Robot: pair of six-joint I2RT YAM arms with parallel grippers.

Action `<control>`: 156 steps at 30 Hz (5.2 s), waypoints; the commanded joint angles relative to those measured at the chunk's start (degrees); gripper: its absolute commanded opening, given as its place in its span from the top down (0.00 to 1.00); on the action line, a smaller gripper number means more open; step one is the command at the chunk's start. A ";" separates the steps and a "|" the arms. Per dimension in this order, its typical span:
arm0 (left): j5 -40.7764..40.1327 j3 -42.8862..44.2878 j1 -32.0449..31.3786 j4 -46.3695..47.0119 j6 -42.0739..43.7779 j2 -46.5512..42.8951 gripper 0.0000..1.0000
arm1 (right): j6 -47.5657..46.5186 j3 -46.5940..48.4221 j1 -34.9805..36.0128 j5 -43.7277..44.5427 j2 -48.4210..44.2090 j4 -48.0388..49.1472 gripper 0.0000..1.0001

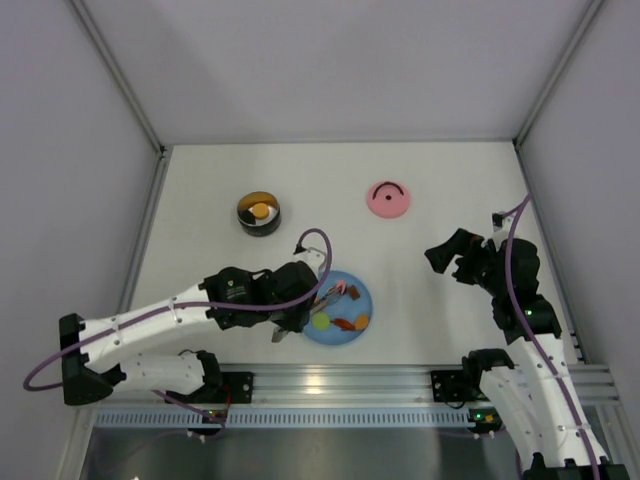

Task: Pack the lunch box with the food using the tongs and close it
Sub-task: Pick up the fake food from the plate, then place the fake food in the packing box, then pick up the fake food from the plate.

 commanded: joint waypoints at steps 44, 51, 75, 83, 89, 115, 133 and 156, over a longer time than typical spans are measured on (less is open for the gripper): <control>1.36 11.52 48.28 11.56 10.61 8.53 0.59 | -1.07 3.60 -0.94 -0.75 0.89 0.42 0.04; 2.23 11.61 48.37 11.56 10.96 8.27 0.56 | -0.98 3.42 -0.94 -0.66 0.80 0.24 0.04; 3.64 6.35 17.61 2.24 6.49 -1.84 0.54 | -0.45 2.46 -0.85 -0.31 0.36 0.51 0.04; 3.12 2.29 10.15 4.88 3.67 -0.26 0.53 | -0.63 2.54 -0.94 -0.22 0.28 0.16 0.04; 2.06 2.73 5.84 5.49 2.35 2.81 0.52 | -0.89 2.54 -0.94 -0.04 0.19 -0.11 0.04; 4.34 2.82 2.66 8.83 1.56 8.00 0.52 | -1.69 3.33 -0.94 0.39 0.28 -0.46 0.04; 3.82 2.29 2.49 9.62 1.38 9.85 0.52 | -2.04 2.46 -0.94 0.75 0.01 -0.63 0.04; -1.02 3.87 2.49 8.83 -0.46 11.43 0.56 | -2.92 1.93 -0.85 1.19 -0.69 -1.34 0.04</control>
